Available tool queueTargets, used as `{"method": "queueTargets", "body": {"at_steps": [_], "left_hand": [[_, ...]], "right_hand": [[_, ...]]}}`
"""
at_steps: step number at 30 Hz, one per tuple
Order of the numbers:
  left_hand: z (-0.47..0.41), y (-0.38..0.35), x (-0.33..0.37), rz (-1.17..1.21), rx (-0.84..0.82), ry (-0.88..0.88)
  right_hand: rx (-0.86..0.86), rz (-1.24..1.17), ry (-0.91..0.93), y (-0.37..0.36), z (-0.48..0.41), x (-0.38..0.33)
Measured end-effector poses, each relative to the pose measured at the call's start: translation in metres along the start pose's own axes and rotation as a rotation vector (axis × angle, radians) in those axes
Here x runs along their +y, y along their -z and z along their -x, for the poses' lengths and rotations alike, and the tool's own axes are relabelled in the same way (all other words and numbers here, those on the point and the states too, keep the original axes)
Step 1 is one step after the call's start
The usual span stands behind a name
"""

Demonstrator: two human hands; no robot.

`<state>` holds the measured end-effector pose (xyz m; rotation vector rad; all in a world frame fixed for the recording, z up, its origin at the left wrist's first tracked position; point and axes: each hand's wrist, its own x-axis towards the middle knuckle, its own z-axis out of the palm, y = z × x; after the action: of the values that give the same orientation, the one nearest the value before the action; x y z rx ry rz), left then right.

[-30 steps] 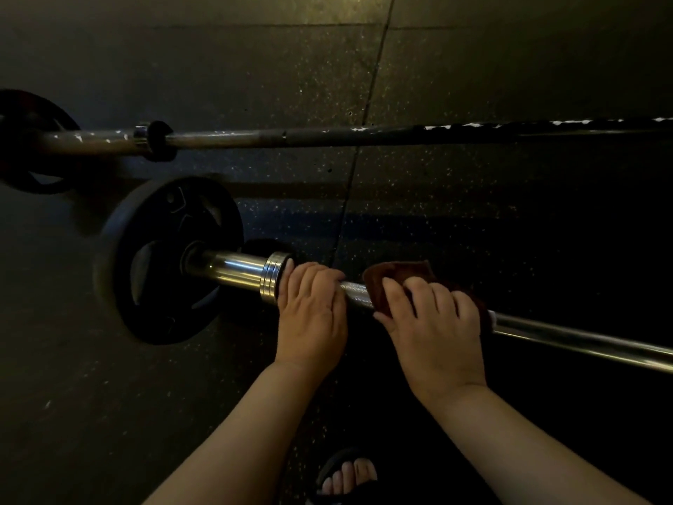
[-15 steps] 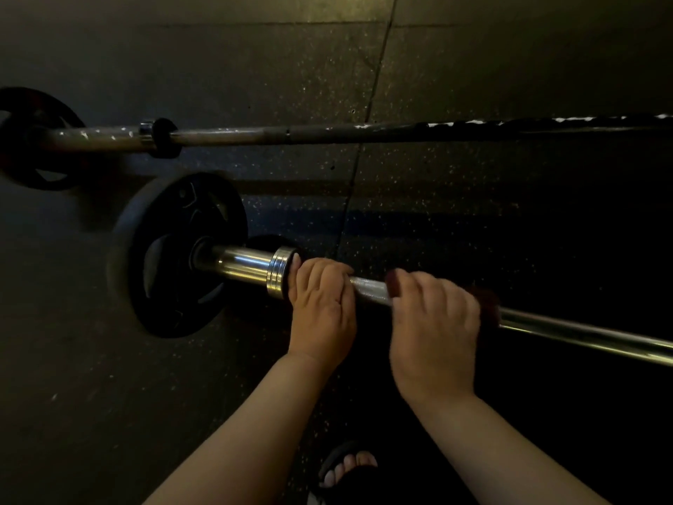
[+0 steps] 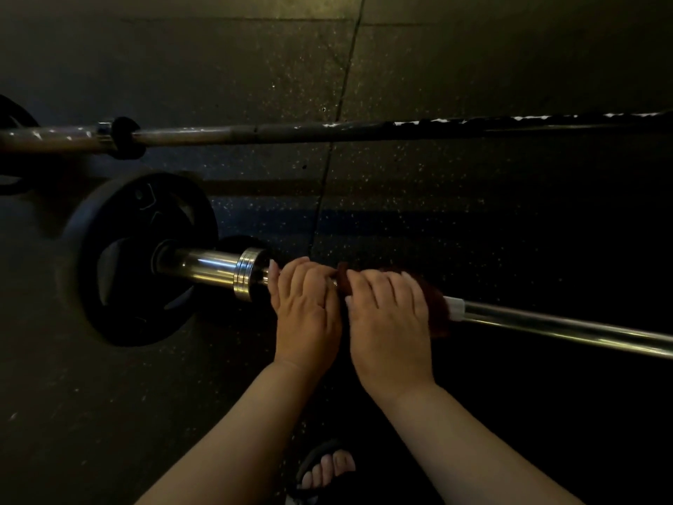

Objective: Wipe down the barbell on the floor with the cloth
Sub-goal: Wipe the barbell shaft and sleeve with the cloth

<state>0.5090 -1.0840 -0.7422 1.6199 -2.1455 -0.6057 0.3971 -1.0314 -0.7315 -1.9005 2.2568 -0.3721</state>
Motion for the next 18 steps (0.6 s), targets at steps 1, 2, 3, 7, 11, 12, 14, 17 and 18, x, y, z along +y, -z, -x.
{"method": "queueTargets", "body": {"at_steps": [1, 2, 3, 7, 11, 12, 14, 17, 18], "left_hand": [[0.0, 0.001, -0.002, -0.013, -0.007, -0.012], [0.0, 0.003, -0.006, -0.03, -0.011, -0.033], [0.0, 0.006, -0.01, -0.045, -0.013, -0.057], [0.001, 0.008, -0.008, 0.016, -0.003, -0.011], [0.005, -0.004, 0.011, 0.098, 0.057, 0.088], [0.007, -0.005, 0.013, 0.129, 0.074, 0.084], [0.01, -0.007, 0.022, 0.193, 0.079, 0.055], [0.019, -0.016, 0.038, 0.111, -0.032, -0.112], [0.02, -0.019, 0.038, 0.045, -0.076, -0.159]], "right_hand": [[-0.038, 0.037, 0.073, 0.003, -0.002, 0.011], [-0.051, 0.08, 0.106, 0.004, 0.0, 0.024], [-0.029, 0.11, 0.08, 0.004, 0.005, 0.038], [0.15, -0.014, -0.26, 0.001, 0.027, 0.044], [0.026, -0.181, -0.126, 0.001, 0.014, 0.0], [-0.011, -0.261, -0.061, 0.003, 0.011, -0.001], [-0.051, -0.487, -0.066, 0.008, 0.008, 0.009], [0.028, -0.703, -0.166, 0.005, 0.015, 0.031], [0.04, -0.694, -0.173, 0.006, 0.017, 0.033]]}}
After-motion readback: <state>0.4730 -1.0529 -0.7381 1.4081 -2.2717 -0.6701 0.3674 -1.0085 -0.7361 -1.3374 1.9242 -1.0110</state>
